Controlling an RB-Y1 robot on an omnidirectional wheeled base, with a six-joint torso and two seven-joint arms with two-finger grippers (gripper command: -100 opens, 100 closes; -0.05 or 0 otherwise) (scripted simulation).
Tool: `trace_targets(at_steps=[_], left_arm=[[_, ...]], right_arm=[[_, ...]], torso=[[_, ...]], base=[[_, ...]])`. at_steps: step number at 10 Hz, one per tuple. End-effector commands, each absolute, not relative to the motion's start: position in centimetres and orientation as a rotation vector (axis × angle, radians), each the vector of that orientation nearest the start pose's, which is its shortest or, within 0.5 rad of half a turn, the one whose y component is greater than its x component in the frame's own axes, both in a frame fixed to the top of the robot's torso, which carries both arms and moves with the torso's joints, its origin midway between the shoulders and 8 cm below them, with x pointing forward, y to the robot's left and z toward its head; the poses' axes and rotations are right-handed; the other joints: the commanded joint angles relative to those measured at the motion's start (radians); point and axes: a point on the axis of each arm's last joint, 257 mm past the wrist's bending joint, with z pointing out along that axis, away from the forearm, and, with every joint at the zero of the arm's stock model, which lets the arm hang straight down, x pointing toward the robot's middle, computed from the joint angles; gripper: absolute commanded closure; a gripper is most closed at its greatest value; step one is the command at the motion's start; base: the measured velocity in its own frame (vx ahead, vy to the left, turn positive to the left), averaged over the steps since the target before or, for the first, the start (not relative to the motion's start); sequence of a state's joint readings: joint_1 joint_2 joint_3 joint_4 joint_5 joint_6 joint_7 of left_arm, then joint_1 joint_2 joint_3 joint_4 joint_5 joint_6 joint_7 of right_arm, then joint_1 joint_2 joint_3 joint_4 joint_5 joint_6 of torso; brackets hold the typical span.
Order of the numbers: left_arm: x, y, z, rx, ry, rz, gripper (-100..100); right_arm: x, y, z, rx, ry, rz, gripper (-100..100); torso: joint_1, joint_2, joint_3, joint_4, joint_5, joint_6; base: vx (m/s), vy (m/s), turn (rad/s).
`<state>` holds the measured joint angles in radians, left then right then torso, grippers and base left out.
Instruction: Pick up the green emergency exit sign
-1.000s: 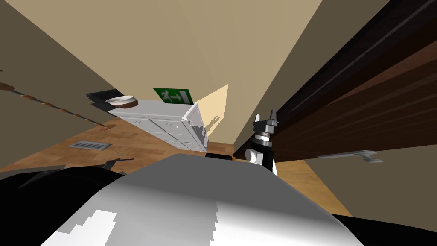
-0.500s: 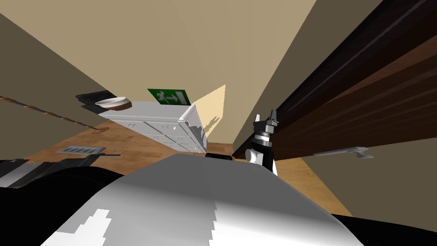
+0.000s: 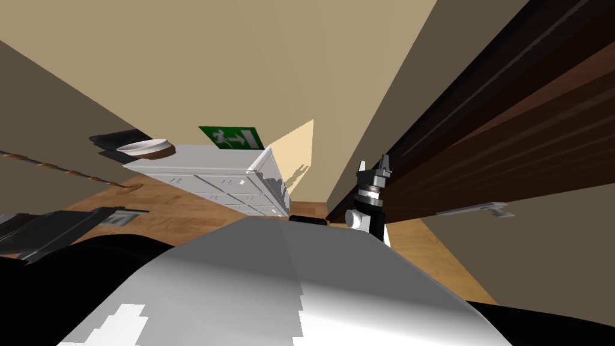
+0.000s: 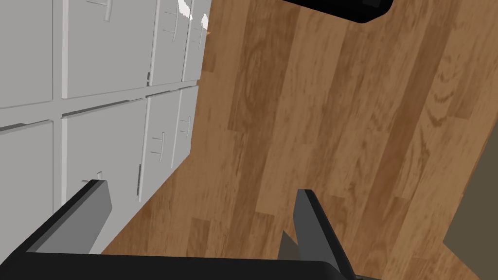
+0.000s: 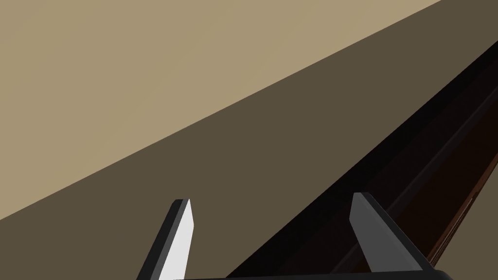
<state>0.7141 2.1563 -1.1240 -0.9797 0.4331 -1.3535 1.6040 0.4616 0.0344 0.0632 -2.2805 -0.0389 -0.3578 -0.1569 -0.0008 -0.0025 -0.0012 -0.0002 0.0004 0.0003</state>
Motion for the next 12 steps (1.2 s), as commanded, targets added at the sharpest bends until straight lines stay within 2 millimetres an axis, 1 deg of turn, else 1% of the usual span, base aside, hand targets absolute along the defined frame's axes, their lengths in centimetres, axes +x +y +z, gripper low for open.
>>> trace_targets(at_steps=[1,2,3,4,5,6,7,8,9,10,11,12], left_arm=[[5.1,67.9,-11.2,-2.483,1.97,-0.284,-100],[5.7,68.2,-10.4,-2.463,1.984,-0.259,-100],[5.9,69.0,-8.5,-2.491,1.933,-0.2,-100],[6.2,69.1,-8.1,-2.495,1.924,-0.188,-100],[6.9,69.3,-7.1,-2.469,1.94,-0.159,-100],[7.3,69.4,-6.7,-2.457,1.947,-0.145,-100],[7.9,70.0,-4.6,-2.478,1.897,-0.09,-100],[8.5,70.1,-3.9,-2.463,1.901,-0.068,-100],[9.5,70.3,-1.7,-2.45,1.892,-0.018,-100],[10.7,70.4,-0.2,-2.435,1.875,0.024,-100],[10.9,70.4,0.0,-2.429,1.879,0.03,-100],[12.1,70.2,2.1,-2.422,1.857,0.073,-100]], right_arm=[[37.2,-26.3,1.0,0.864,0.587,1.525,0],[37.2,-26.3,1.0,0.864,0.587,1.525,0],[37.2,-26.3,1.0,0.864,0.587,1.525,0],[37.2,-26.3,1.0,0.864,0.587,1.525,0],[37.2,-26.3,1.0,0.864,0.587,1.525,0],[37.2,-26.3,1.0,0.864,0.587,1.525,0],[37.2,-26.3,1.0,0.864,0.586,1.525,0],[37.2,-26.3,1.0,0.864,0.587,1.525,0],[37.2,-26.3,1.0,0.864,0.587,1.525,0],[37.2,-26.3,1.0,0.864,0.587,1.525,0],[37.2,-26.3,1.0,0.864,0.587,1.525,0],[37.2,-26.3,1.0,0.864,0.586,1.525,0]], torso=[[0.0,0.0,0.0,0.0,0.0,0.0],[0.0,-0.001,0.0,0.0,0.0,-0.001],[0.0,0.0,0.0,0.0,0.0,-0.001],[-0.001,-0.001,-0.001,0.0,0.0,0.0],[-0.001,-0.002,-0.001,0.0,0.0,-0.001],[0.0,0.0,0.0,0.0,0.0,-0.001],[0.0,0.001,0.001,0.0,0.0,-0.001],[0.0,-0.001,0.0,0.0,0.0,0.0],[-0.001,-0.002,-0.001,-0.001,0.0,-0.001],[-0.001,-0.003,-0.002,-0.001,0.0,0.0],[-0.001,-0.003,-0.002,-0.001,0.0,-0.001],[0.0,-0.001,-0.001,0.0,0.0,-0.001]], base=[[0.039,-0.006,-0.089],[0.021,-0.004,0.011],[0.054,-0.013,-0.145],[0.053,-0.001,-0.069],[0.022,0.004,0.022],[0.0,0.0,0.0],[0.048,-0.002,-0.128],[0.06,-0.001,-0.091],[0.072,-0.001,-0.141],[0.07,0.001,-0.079],[0.036,-0.002,0.012],[0.074,-0.001,-0.13]])
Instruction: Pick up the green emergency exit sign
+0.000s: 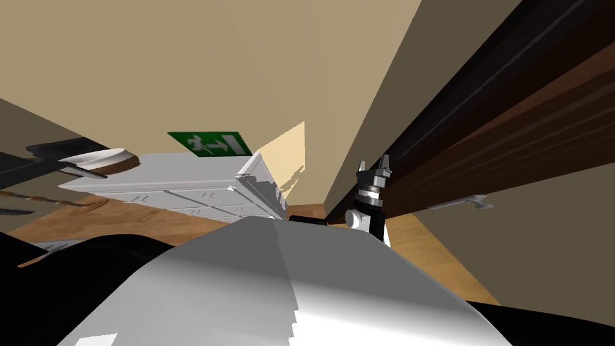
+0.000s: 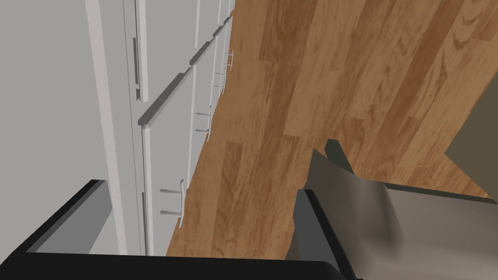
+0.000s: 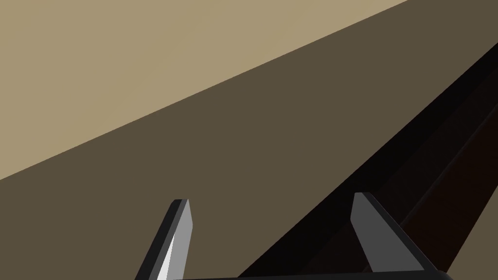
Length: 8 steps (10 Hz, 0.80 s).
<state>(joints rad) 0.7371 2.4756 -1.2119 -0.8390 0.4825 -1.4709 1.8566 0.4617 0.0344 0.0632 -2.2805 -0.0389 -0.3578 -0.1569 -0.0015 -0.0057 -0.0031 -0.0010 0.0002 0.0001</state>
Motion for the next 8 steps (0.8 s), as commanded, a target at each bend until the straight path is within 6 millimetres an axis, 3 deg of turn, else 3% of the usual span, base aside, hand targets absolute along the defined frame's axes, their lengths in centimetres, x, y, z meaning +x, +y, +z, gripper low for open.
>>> trace_targets(at_steps=[1,6,8], left_arm=[[12.7,70.2,2.8,-2.413,1.851,0.091,-100],[17.2,67.6,8.4,-2.403,1.802,0.181,-100],[17.4,67.6,8.5,-2.399,1.804,0.184,-100]], right_arm=[[37.2,-26.3,1.0,0.864,0.587,1.525,0],[37.2,-26.3,0.9,0.866,0.588,1.525,0],[37.2,-26.2,0.9,0.866,0.588,1.525,0]], torso=[[0.0,0.0,0.0,0.0,0.0,0.0],[-0.001,-0.004,-0.002,0.0,0.001,-0.002],[-0.001,-0.005,-0.003,0.0,0.001,-0.002]], base=[[0.066,0.011,-0.095],[0.038,0.042,-0.127],[0.019,0.021,-0.065]])
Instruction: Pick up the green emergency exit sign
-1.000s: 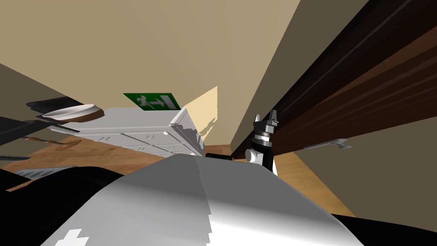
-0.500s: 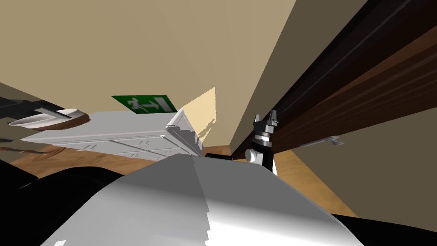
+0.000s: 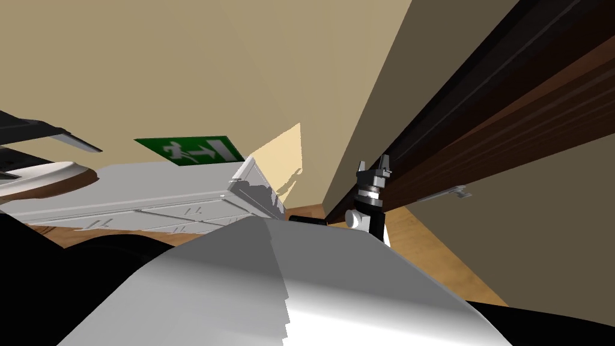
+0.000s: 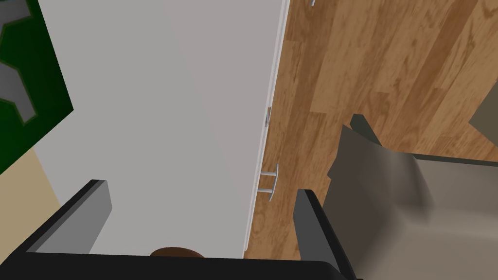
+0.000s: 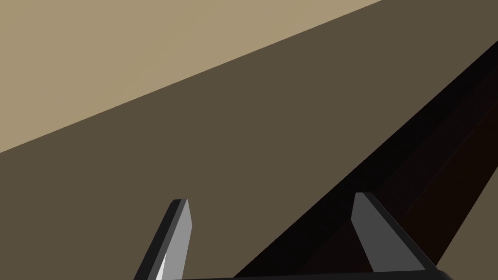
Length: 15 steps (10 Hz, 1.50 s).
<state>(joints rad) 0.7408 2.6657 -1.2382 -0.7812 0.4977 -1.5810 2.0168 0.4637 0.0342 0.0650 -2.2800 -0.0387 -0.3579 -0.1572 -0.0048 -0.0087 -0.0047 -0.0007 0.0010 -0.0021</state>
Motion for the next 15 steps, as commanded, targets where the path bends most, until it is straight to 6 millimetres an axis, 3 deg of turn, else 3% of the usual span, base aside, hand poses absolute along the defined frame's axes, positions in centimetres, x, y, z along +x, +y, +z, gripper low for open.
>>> trace_targets(at_steps=[1,6,7,15], left_arm=[[17.4,67.6,8.5,-2.399,1.804,0.184,-100],[17.4,67.6,8.5,-2.399,1.804,0.184,-100],[18.4,66.4,9.5,-2.411,1.8,0.19,-100],[18.4,66.4,9.5,-2.411,1.8,0.19,-100]], right_arm=[[37.2,-26.2,0.9,0.866,0.588,1.525,0],[37.2,-26.2,0.9,0.866,0.588,1.526,0],[37.2,-26.2,0.9,0.866,0.588,1.526,0],[37.2,-26.2,0.9,0.866,0.588,1.526,0]], torso=[[0.0,0.0,0.0,0.0,0.0,0.0],[0.0,0.0,0.0,0.0,0.0,0.0],[-0.001,0.001,0.0,0.0,0.0,0.0],[-0.001,0.0,0.0,0.0,0.0,0.0]], base=[[-0.005,-0.006,0.017],[0.003,0.002,-0.005],[0.035,0.039,-0.12],[0.005,0.005,-0.016]])
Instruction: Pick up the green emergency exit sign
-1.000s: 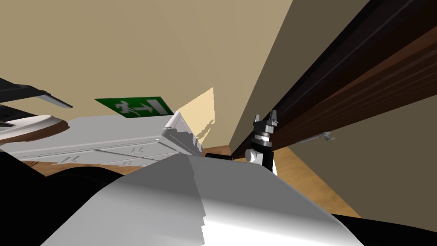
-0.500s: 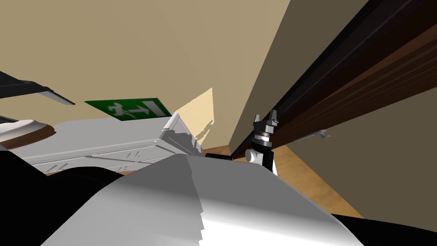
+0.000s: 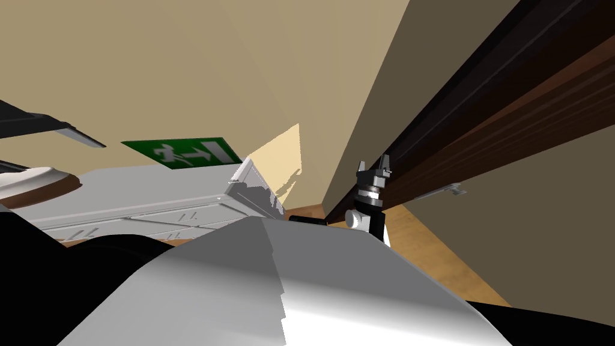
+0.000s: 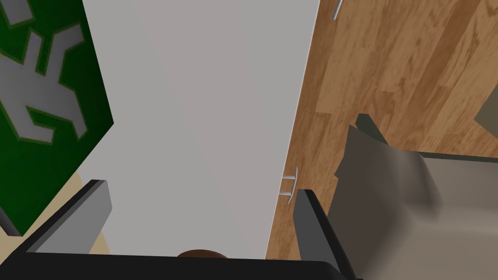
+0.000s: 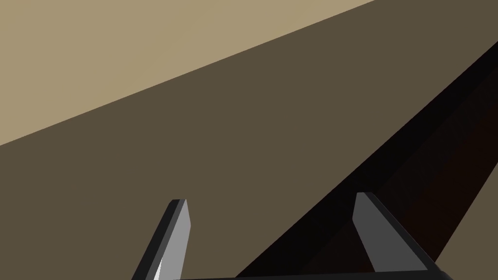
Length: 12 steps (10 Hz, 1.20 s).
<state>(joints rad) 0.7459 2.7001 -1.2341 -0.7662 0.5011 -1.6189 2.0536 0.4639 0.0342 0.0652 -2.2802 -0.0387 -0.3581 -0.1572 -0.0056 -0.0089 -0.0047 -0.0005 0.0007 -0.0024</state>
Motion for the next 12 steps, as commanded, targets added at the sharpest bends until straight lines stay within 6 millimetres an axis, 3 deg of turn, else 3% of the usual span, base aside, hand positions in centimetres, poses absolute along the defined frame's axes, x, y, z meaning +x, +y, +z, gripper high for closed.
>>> trace_targets(at_steps=[1,5,8,12], left_arm=[[18.4,66.4,9.5,-2.411,1.8,0.19,-100],[20.0,68.7,12.8,-2.261,1.765,0.281,-100],[20.4,68.8,13.9,-2.228,1.763,0.297,-100],[20.4,68.8,13.9,-2.228,1.763,0.297,-100]], right_arm=[[37.2,-26.2,0.9,0.866,0.588,1.526,0],[37.2,-26.2,0.9,0.866,0.588,1.526,0],[37.2,-26.2,0.9,0.866,0.588,1.526,0],[37.2,-26.2,0.9,0.866,0.588,1.526,0]], torso=[[0.0,0.0,0.0,0.0,0.0,0.0],[-0.001,0.001,0.0,0.0,0.0,0.0],[-0.001,0.0,0.0,0.0,0.0,0.0],[0.0,0.0,0.0,0.0,0.0,0.0]], base=[[-0.006,-0.006,0.019],[-0.002,-0.005,0.041],[-0.005,-0.006,0.019],[0.0,0.0,-0.001]])
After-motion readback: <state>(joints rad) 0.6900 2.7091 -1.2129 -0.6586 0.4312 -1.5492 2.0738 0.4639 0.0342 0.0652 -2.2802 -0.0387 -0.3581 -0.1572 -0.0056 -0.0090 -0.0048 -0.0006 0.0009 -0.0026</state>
